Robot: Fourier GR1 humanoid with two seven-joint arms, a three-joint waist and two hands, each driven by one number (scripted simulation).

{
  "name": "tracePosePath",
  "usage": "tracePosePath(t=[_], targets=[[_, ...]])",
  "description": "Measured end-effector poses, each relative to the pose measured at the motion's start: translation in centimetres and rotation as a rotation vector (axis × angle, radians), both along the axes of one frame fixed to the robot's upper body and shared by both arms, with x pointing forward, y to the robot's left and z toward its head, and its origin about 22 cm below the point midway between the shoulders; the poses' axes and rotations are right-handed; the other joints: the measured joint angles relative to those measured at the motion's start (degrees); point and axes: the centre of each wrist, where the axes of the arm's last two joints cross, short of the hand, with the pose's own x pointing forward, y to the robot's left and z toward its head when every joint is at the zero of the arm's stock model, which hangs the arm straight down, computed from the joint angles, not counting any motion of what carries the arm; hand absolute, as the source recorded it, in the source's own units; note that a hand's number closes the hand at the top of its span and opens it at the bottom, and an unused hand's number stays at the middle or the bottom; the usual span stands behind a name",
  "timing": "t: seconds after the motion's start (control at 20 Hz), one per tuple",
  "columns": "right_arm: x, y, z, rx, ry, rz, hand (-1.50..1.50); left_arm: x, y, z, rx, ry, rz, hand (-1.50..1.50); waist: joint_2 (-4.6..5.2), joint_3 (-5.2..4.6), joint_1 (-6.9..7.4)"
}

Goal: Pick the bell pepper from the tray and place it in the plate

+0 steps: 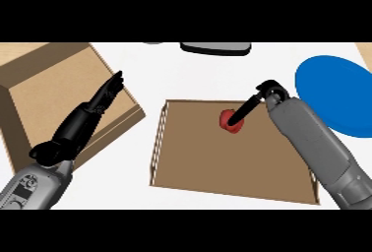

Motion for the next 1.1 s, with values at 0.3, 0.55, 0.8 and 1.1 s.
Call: tracePosePath(t=[0.3, 0.55, 0.8, 1.1], targets=[[2.7, 2.5, 1.8, 0.100, 0.130, -0.009, -1.50, 0.1, 0.4, 0.4, 0.003, 0.005, 0.022, 0.00, -0.01, 0.21, -0.99], [4.5, 2.2, 2.9, 0.085, 0.200, -0.036, -1.50, 0.1, 1.2, 0.7, 0.004, 0.009, 0.037, 0.00, -0.05, 0.27, -1.72], [5.6, 1.6, 3.6, 0.067, 0.238, -0.072, -1.50, -0.2, 1.7, 0.3, 0.002, 0.012, 0.049, 0.00, -0.13, 0.31, -2.56], [6.1, 1.0, 3.1, 0.098, 0.278, -0.082, -1.50, -0.4, 1.6, 1.1, 0.000, 0.010, 0.057, 0.00, -0.11, 0.38, -3.09]])
